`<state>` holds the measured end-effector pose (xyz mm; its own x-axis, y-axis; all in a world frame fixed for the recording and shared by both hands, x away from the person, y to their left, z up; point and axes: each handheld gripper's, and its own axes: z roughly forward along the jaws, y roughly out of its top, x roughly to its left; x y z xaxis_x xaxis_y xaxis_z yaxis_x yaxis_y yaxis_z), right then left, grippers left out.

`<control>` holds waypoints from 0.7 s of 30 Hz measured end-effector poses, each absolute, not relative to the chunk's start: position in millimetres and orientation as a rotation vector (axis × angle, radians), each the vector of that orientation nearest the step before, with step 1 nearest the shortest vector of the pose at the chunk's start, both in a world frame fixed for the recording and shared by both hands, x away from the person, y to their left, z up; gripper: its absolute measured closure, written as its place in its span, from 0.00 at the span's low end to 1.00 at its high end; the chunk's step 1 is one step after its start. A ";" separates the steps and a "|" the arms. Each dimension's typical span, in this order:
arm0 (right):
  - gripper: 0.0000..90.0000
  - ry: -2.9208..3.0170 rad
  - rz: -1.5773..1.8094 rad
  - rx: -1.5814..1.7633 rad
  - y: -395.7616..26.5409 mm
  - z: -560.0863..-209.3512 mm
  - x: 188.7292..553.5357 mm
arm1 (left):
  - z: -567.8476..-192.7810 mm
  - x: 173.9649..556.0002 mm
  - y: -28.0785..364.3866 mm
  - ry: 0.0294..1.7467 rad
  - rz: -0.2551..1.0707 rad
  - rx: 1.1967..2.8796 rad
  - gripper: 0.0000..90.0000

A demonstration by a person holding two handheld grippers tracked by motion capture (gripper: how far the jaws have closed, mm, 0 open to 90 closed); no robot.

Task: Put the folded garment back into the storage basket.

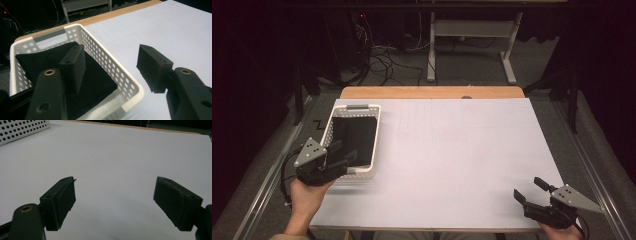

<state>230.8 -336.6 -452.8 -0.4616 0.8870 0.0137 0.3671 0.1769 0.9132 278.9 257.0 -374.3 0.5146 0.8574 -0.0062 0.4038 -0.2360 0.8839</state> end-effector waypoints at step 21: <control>0.20 1.921 1.258 1.177 -336.7 -452.9 230.9 | -383.7 264.3 261.3 1.060 0.615 1.819 0.42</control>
<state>230.9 -336.7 -452.9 -0.4620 0.8867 0.0141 0.3674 0.1769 0.9131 264.3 261.3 -383.7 0.5061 0.8621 -0.0247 0.4065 -0.2132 0.8884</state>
